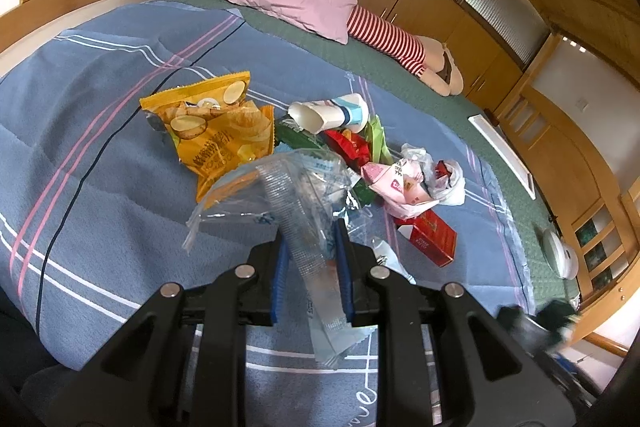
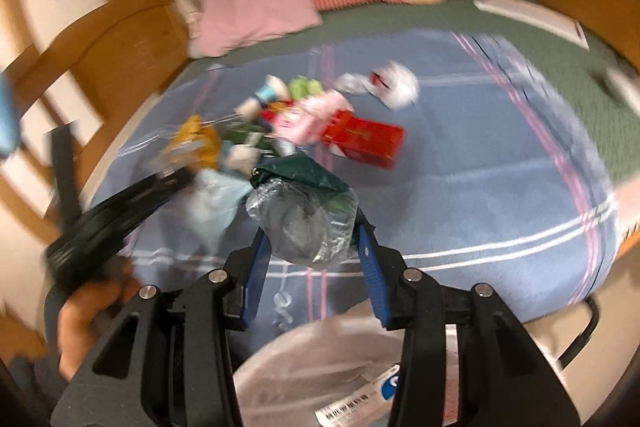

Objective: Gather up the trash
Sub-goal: 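Drop both plastic bags into the white trash bag with both grippers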

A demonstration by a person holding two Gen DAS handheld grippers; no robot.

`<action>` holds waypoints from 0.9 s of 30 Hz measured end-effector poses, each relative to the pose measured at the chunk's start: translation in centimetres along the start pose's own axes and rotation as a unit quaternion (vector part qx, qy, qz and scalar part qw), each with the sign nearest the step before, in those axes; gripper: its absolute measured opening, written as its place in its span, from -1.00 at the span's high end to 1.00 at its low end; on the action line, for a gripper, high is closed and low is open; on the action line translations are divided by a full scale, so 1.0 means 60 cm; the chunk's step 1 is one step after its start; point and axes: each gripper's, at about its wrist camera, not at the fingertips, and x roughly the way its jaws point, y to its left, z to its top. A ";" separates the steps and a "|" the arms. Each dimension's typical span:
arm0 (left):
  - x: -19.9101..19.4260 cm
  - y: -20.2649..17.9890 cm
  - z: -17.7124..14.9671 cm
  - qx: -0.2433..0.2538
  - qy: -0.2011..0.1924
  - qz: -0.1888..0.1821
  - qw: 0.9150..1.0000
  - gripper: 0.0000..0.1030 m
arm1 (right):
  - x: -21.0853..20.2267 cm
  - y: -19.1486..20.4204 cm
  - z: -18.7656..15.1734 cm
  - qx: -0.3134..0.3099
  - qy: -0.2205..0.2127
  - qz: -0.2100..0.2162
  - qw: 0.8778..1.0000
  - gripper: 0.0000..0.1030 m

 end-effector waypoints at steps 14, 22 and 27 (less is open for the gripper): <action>-0.034 -0.015 -0.011 -0.003 0.024 -0.218 0.976 0.58 | -0.045 -0.085 -0.154 -0.004 0.126 -0.019 0.992 -0.29; -0.052 -0.108 -0.065 0.139 0.116 -0.369 0.912 0.58 | -0.140 -0.153 -0.096 0.119 -0.027 -0.002 0.993 -0.43; -0.074 -0.182 -0.137 0.259 0.211 -0.465 0.820 0.53 | -0.210 -0.204 -0.069 0.185 -0.114 -0.043 0.975 -0.54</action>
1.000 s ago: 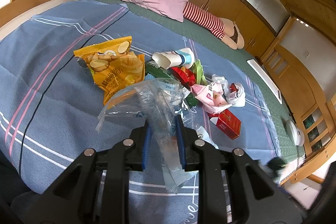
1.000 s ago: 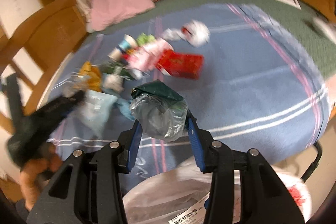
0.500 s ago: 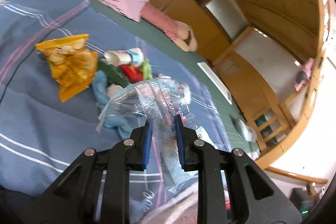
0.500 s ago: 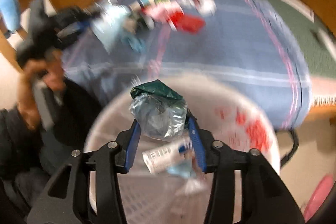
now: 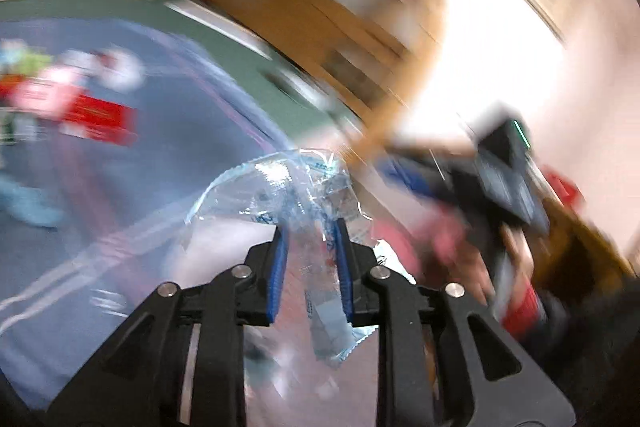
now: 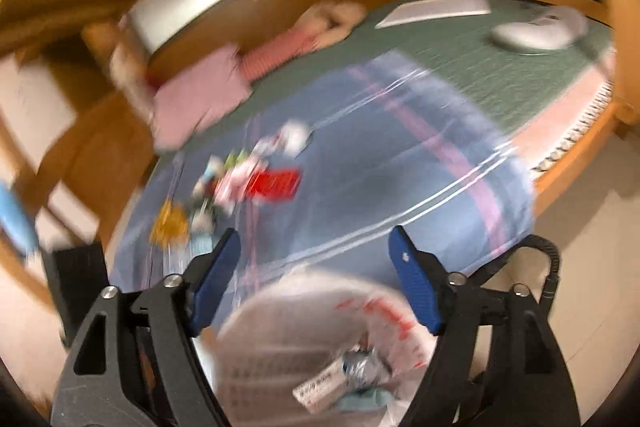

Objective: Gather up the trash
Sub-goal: 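Drop both plastic bags into the white trash bag with both grippers, then grasp the light blue cloth with the left gripper and lift it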

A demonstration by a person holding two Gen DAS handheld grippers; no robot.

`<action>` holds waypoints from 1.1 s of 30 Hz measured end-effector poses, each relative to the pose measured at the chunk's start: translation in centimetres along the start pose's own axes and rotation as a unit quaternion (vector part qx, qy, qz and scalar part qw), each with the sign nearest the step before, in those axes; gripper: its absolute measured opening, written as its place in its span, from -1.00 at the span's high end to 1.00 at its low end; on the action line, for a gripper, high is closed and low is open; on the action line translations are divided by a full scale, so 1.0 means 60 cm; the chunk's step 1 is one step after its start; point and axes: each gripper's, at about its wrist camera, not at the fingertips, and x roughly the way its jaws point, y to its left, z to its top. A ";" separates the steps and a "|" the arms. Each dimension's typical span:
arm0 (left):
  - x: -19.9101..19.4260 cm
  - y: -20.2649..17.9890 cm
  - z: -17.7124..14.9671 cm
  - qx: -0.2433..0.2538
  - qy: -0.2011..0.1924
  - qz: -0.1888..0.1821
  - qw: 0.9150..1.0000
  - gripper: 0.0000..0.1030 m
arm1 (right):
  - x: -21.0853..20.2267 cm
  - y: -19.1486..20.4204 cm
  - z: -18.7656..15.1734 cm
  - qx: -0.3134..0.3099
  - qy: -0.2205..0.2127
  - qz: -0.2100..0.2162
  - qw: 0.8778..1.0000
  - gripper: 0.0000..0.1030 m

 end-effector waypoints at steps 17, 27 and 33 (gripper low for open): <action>-0.063 0.161 -0.005 -0.263 -0.084 0.243 0.930 -0.68 | 0.058 0.010 -0.021 0.007 0.045 -0.006 0.999 -0.55; -0.161 0.163 -0.008 -0.301 -0.215 0.500 0.783 -0.89 | 0.174 0.059 -0.024 -0.012 0.119 -0.050 0.992 -0.55; -0.144 0.242 0.050 -0.316 -0.145 0.514 0.784 -0.89 | 0.199 0.108 -0.034 -0.041 0.135 -0.033 0.989 -0.55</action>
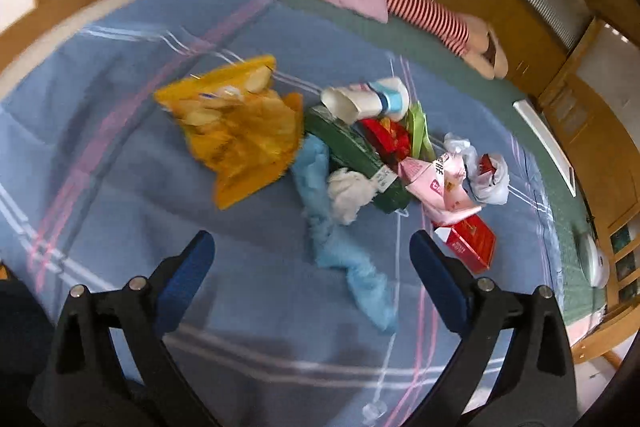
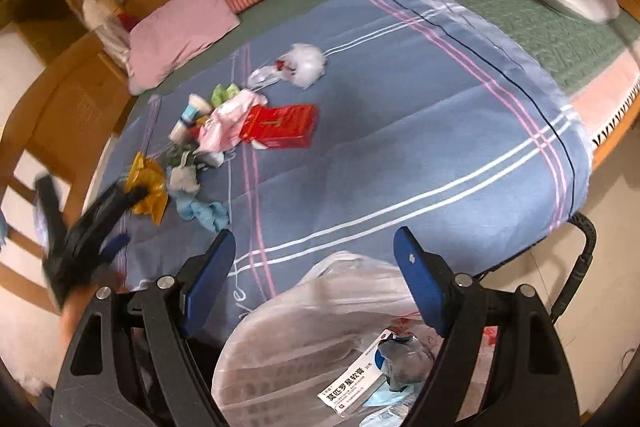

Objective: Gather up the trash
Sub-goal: 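Grasp the light blue cloth with the left gripper and lift it, then grasp the white tissue with the right gripper while the left gripper holds the blue cloth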

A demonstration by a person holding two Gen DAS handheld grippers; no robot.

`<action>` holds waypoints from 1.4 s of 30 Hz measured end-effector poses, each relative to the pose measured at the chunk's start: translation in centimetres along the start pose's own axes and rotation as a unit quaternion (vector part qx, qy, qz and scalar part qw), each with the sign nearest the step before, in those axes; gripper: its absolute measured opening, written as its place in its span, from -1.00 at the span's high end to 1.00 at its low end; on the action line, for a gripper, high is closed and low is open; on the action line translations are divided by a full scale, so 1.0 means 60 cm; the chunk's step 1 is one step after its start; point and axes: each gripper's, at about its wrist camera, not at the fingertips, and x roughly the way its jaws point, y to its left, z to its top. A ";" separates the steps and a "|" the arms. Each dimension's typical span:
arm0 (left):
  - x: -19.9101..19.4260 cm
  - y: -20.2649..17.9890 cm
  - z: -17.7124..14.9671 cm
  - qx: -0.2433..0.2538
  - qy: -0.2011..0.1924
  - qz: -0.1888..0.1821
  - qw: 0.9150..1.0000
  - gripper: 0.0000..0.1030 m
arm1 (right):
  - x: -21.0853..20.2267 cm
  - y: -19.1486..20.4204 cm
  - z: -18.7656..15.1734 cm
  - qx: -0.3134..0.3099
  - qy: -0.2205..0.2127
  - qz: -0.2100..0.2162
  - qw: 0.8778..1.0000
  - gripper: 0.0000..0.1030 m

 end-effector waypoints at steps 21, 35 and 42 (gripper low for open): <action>-0.061 0.032 -0.065 0.011 -0.014 -0.138 0.990 0.35 | -0.006 -0.074 -0.041 0.042 0.016 -0.034 0.998 -0.55; -0.055 0.040 -0.062 -0.023 -0.040 -0.094 0.994 0.35 | 0.006 -0.021 -0.026 0.018 0.018 -0.011 1.000 -0.55; -0.029 0.065 -0.065 -0.082 -0.008 -0.096 0.992 0.34 | 0.050 0.067 0.043 -0.043 -0.005 0.003 0.999 -0.55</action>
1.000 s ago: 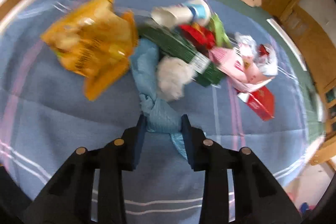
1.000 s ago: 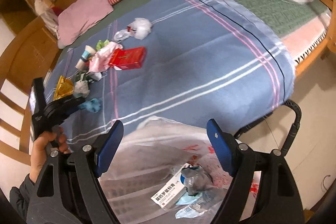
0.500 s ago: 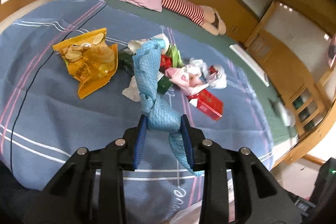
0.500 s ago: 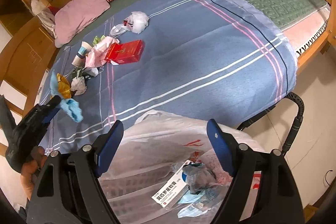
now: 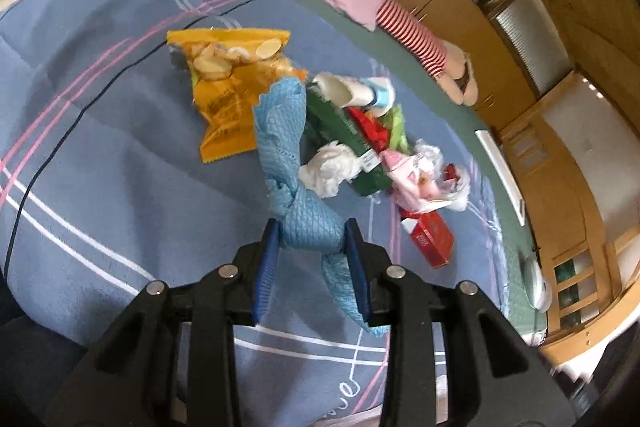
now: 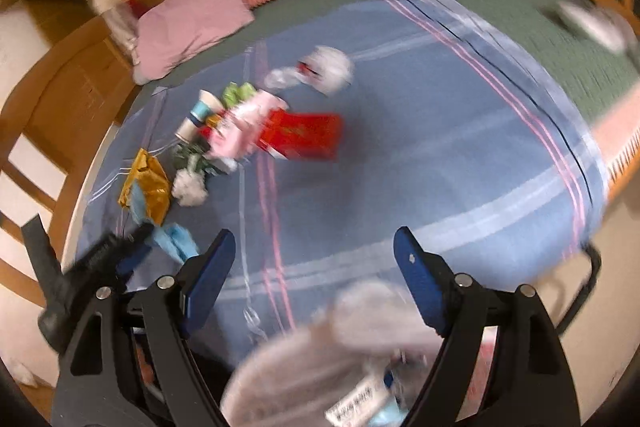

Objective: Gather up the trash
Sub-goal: 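Grasp the white tissue with the right gripper while the left gripper holds the blue cloth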

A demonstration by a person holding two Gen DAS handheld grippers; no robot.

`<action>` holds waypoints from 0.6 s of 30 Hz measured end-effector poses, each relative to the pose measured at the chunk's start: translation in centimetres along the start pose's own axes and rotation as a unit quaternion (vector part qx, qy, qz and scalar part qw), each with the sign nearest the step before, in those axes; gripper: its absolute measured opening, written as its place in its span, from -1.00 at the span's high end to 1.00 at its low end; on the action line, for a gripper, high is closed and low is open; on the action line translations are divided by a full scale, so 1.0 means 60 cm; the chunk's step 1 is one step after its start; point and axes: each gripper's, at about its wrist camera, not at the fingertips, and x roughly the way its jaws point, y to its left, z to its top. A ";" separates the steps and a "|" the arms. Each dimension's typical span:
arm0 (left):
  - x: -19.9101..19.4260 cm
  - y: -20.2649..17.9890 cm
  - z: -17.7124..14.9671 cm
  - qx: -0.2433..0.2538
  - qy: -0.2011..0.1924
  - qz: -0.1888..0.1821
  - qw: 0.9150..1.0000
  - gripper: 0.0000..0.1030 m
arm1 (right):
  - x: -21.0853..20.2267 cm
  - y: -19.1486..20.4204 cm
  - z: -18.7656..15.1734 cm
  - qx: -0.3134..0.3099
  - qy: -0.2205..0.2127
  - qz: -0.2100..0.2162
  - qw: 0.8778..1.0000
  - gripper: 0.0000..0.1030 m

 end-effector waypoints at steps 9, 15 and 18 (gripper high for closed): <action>0.057 0.033 -0.019 -0.047 0.093 0.050 0.993 0.28 | 0.208 0.177 0.098 -0.060 0.136 0.110 0.983 -0.55; 0.054 0.036 -0.021 -0.050 0.089 0.051 0.993 0.28 | 0.329 0.236 0.107 -0.037 0.192 0.099 0.976 -0.55; 0.051 0.039 -0.019 -0.054 0.088 0.051 0.993 0.28 | 0.341 0.238 0.110 -0.047 0.191 0.102 0.975 -0.12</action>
